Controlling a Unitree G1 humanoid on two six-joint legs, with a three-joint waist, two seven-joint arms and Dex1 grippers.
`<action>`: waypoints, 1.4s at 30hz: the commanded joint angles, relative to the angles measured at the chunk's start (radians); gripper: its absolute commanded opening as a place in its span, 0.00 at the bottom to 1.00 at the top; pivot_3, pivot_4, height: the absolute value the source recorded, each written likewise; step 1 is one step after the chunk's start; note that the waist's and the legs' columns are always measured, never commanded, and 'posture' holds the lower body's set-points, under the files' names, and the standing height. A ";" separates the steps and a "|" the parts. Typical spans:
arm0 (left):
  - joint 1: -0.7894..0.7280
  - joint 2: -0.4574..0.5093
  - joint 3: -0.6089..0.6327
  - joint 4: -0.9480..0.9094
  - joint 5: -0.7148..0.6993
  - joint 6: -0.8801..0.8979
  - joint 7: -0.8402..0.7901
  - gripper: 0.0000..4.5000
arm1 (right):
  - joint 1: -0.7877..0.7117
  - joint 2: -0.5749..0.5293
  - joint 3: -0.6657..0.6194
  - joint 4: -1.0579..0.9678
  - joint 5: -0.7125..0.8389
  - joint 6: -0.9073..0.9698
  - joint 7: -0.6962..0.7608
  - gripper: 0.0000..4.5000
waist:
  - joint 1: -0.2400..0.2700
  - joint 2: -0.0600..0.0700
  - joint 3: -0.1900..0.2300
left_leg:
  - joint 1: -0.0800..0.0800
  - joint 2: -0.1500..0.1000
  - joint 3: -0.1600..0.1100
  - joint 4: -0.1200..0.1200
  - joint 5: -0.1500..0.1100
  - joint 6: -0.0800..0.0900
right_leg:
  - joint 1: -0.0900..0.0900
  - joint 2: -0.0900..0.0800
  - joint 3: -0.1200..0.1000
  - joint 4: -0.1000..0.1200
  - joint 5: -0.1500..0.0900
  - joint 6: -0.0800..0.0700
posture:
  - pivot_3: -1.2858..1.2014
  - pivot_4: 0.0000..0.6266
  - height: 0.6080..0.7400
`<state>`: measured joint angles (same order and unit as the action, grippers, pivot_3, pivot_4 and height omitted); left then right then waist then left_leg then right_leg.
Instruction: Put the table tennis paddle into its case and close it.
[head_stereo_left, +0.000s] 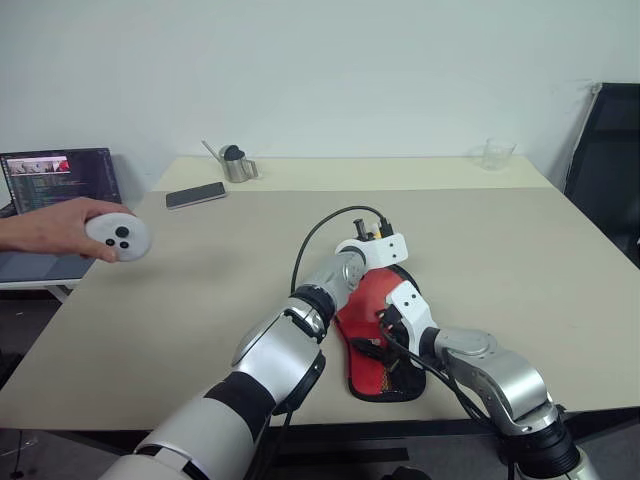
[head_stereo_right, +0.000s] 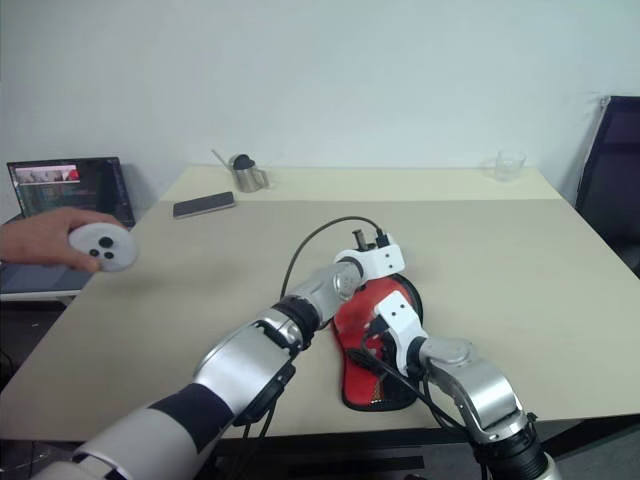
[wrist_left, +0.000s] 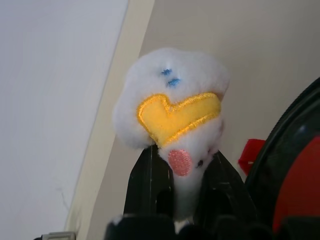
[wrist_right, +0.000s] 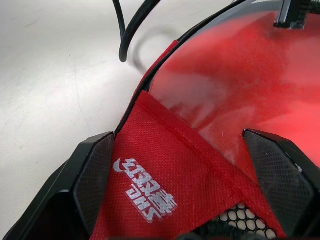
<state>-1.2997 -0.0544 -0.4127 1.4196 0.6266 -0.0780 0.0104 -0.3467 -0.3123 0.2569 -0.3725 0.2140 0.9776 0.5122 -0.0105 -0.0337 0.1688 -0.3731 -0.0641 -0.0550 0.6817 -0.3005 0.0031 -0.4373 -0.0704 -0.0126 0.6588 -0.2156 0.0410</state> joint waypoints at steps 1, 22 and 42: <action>-0.024 -0.041 -0.018 -0.029 0.016 -0.043 0.019 0.04 | 0.027 -0.006 0.018 -0.002 0.019 0.043 -0.003 1.00 | 0.006 0.000 0.000 | 0.000 0.000 0.000 0.000 0.000 0.000 | 0.000 0.000 0.000 0.000 0.000 0.000 | 0.52 0.24 1.00; 0.075 -0.016 -0.013 -0.032 0.007 -0.018 -0.161 0.83 | -0.057 0.003 0.047 0.148 0.008 -0.074 0.041 1.00 | 0.004 0.001 -0.003 | 0.014 0.004 -0.001 -0.002 -0.001 0.002 | 0.018 0.007 -0.002 -0.009 -0.003 0.006 | 0.52 0.24 1.00; 0.082 0.249 0.166 -0.268 -0.310 -0.446 -0.720 0.83 | -0.197 -0.521 -0.133 0.089 0.202 -0.136 0.542 1.00 | 0.005 0.002 0.002 | 0.005 0.004 0.000 -0.002 -0.002 0.001 | 0.011 0.003 -0.001 -0.016 0.000 0.001 | 0.52 0.24 1.00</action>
<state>-1.2243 0.1874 -0.2764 1.2227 0.3790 -0.4803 -0.6321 -0.5280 -0.8152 0.1590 -0.2754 0.3847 0.8727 1.0044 -0.0054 -0.0319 0.1709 -0.3680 -0.0599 -0.0553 0.6792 -0.3027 0.0038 -0.4261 -0.0676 -0.0139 0.6430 -0.2152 0.0420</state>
